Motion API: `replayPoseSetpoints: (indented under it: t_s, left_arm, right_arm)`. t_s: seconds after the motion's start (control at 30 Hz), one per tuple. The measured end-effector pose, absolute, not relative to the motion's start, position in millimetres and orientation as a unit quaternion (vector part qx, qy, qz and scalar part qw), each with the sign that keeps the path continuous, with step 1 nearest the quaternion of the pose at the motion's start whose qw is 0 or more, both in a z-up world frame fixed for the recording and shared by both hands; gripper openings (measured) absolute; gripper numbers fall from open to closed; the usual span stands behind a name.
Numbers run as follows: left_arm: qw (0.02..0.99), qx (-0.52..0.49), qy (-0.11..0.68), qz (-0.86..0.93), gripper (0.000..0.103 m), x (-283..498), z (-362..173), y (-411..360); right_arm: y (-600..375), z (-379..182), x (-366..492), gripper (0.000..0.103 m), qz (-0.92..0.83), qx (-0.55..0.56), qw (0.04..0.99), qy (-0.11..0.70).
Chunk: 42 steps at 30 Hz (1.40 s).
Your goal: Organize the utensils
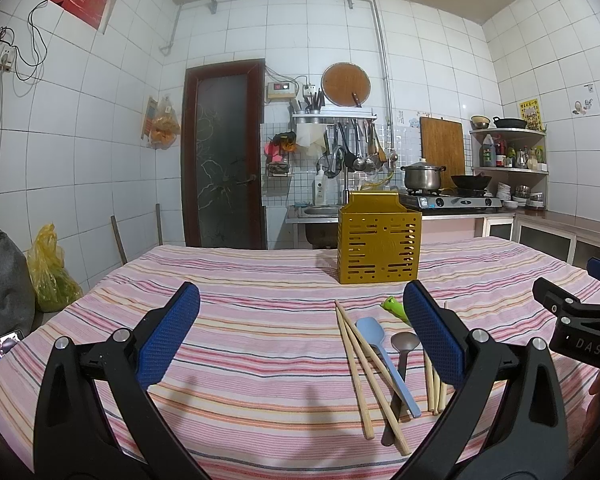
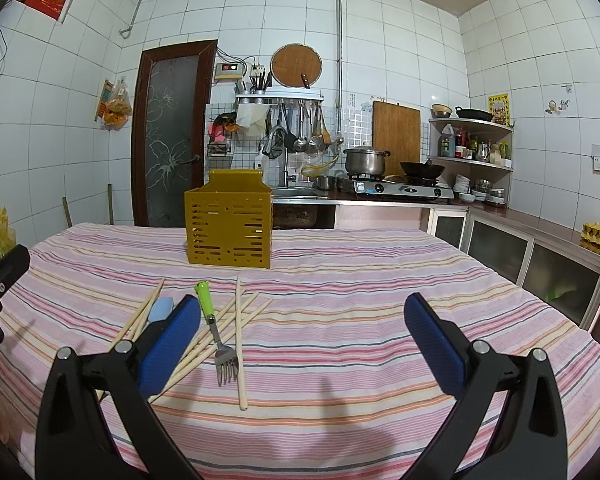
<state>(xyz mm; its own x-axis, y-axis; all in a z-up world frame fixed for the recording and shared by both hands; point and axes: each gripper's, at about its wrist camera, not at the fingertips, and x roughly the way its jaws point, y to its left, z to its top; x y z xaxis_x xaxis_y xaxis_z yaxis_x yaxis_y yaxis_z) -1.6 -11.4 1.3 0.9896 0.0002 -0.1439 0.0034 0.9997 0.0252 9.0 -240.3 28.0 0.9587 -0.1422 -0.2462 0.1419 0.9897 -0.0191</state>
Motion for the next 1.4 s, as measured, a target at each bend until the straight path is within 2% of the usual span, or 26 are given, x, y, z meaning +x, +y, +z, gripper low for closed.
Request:
replayPoseSetpoints:
  t_s: [1.4]
  left_arm:
    - [0.997, 0.015, 0.075, -0.001, 0.098, -0.2, 3.8, -7.6]
  right_arm:
    - [-237.3, 31.6, 4.5, 0.099, -0.076, -0.006, 0.99, 0.115]
